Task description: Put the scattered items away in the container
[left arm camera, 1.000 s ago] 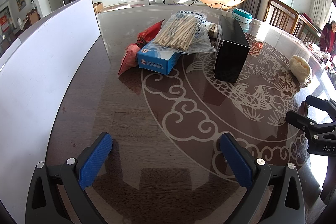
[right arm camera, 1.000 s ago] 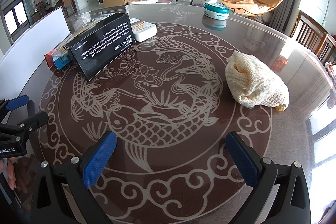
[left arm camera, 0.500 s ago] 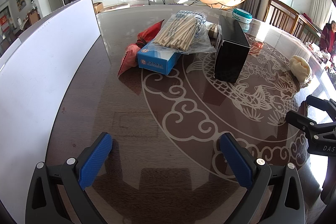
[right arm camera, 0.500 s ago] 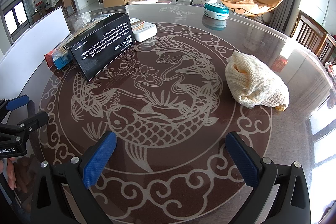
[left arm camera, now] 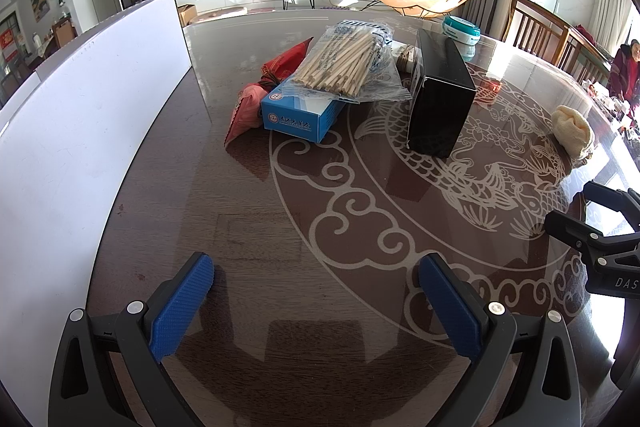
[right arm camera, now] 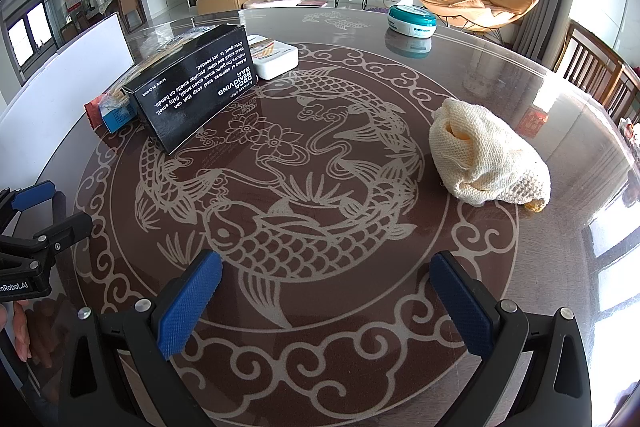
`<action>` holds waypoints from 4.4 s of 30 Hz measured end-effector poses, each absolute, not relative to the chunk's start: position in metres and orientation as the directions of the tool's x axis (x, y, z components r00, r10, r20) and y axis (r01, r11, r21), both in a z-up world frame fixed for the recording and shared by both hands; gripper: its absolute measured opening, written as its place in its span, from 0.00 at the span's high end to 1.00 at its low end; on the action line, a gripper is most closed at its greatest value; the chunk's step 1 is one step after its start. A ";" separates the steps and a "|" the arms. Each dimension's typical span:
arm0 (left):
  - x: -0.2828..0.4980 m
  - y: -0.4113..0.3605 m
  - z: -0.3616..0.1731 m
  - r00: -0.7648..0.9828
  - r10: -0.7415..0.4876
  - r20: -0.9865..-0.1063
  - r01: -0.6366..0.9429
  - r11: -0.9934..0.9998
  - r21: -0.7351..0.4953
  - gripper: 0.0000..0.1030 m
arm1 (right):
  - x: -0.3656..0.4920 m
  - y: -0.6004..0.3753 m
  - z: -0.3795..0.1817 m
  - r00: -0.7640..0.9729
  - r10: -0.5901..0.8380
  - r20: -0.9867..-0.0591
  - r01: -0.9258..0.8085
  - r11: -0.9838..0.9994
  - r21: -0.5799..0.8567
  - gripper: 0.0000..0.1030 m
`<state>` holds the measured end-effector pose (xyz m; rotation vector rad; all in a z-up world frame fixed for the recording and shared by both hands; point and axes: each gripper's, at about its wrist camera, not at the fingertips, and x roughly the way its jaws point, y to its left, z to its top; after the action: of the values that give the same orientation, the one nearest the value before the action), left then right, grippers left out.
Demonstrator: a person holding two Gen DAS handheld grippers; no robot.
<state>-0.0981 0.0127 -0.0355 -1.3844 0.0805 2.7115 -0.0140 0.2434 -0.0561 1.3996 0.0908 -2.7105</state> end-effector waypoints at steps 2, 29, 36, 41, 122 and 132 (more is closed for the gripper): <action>-0.098 0.013 -0.035 -0.583 0.061 -0.810 -0.109 -0.994 0.003 0.00 | -0.014 0.243 -0.056 -0.576 -0.052 -0.816 0.107 -0.994 -0.012 0.00; -0.098 0.013 -0.035 -0.583 0.061 -0.810 -0.109 -0.994 0.004 0.00 | -0.014 0.243 -0.056 -0.576 -0.053 -0.816 0.107 -0.994 -0.011 0.00; -0.097 0.013 -0.035 -0.583 0.061 -0.810 -0.109 -0.994 0.004 0.00 | -0.014 0.243 -0.056 -0.576 -0.053 -0.816 0.107 -0.994 -0.011 0.00; -0.097 0.012 -0.035 -0.583 0.061 -0.810 -0.109 -0.994 0.004 0.00 | -0.014 0.243 -0.056 -0.576 -0.053 -0.816 0.107 -0.994 -0.011 0.00; -0.188 0.103 -0.021 -0.586 0.247 -0.772 -0.331 -0.942 -0.050 0.68 | 0.043 0.313 -0.053 -0.579 0.015 -0.815 -0.007 -1.000 -0.014 0.00; -0.085 0.062 -0.019 -0.601 0.198 -0.775 -0.282 -0.959 -0.026 0.68 | 0.043 0.313 -0.053 -0.579 0.015 -0.816 -0.007 -1.000 -0.014 0.00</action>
<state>-0.0847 0.0617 -0.0188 -1.2350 0.1437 2.5890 0.0430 0.3133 -0.0528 1.4478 0.0141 -2.8021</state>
